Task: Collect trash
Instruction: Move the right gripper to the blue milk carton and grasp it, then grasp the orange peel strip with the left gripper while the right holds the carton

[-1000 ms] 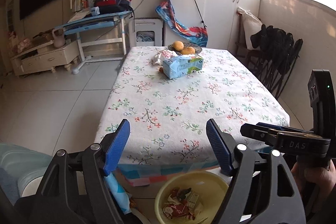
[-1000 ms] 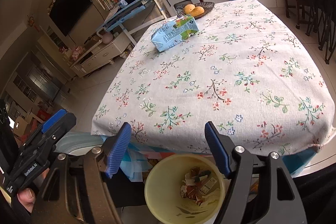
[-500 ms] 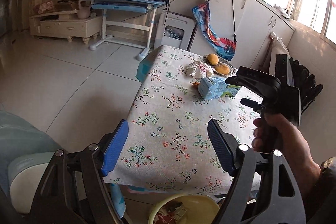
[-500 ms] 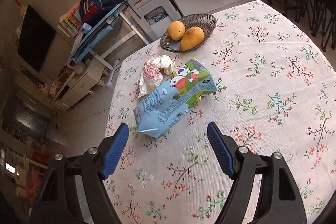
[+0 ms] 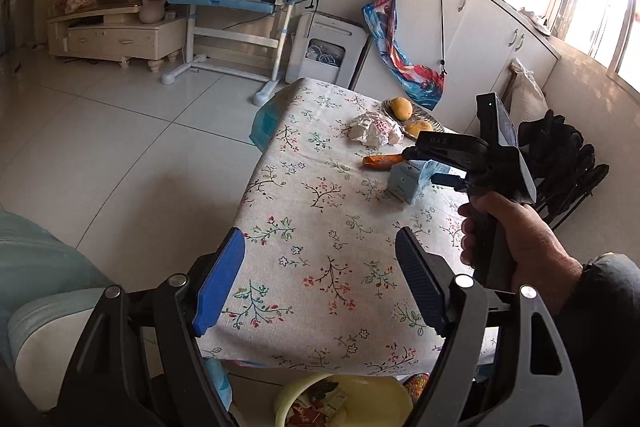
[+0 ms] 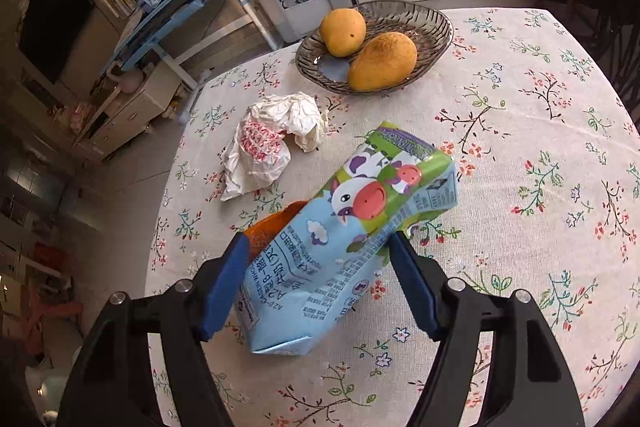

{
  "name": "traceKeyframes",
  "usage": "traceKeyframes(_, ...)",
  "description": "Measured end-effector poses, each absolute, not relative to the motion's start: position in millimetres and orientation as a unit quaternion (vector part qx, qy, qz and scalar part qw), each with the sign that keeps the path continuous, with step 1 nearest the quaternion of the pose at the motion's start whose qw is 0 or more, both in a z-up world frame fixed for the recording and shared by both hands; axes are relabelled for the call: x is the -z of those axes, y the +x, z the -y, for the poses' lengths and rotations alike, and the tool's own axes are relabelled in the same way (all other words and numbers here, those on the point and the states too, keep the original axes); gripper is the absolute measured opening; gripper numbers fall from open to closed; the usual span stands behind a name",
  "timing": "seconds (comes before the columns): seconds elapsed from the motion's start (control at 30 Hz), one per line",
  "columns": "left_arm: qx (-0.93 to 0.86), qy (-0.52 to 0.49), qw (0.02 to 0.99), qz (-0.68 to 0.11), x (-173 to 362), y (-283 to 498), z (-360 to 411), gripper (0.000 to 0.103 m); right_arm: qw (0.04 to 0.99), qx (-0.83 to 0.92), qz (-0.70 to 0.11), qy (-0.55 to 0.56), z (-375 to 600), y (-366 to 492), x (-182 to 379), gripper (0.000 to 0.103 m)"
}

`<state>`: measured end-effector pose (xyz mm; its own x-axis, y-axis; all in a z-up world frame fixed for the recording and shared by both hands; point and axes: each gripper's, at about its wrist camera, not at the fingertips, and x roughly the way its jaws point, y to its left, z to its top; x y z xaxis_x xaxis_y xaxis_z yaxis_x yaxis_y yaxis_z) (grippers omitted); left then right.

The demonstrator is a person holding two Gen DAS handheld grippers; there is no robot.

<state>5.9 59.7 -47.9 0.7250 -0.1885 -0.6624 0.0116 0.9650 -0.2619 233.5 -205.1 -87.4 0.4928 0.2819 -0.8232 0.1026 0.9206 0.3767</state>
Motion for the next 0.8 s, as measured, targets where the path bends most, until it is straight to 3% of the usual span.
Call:
traceKeyframes(0.13,0.066,-0.106,0.918,-0.377,50.1,20.4,-45.9,0.074,0.826,-0.104,-0.527,0.171,226.0,217.7,81.6,0.049)
traceKeyframes(0.3,0.087,-0.048,0.919,-0.381,47.0,53.4,-15.6,0.074,0.830,-0.120,-0.534,0.106,241.6,180.5,76.0,0.042)
traceKeyframes(0.8,0.125,0.085,0.900,-0.408,87.2,182.0,61.8,0.074,0.861,-0.096,-0.492,0.089,264.5,165.6,86.5,0.047)
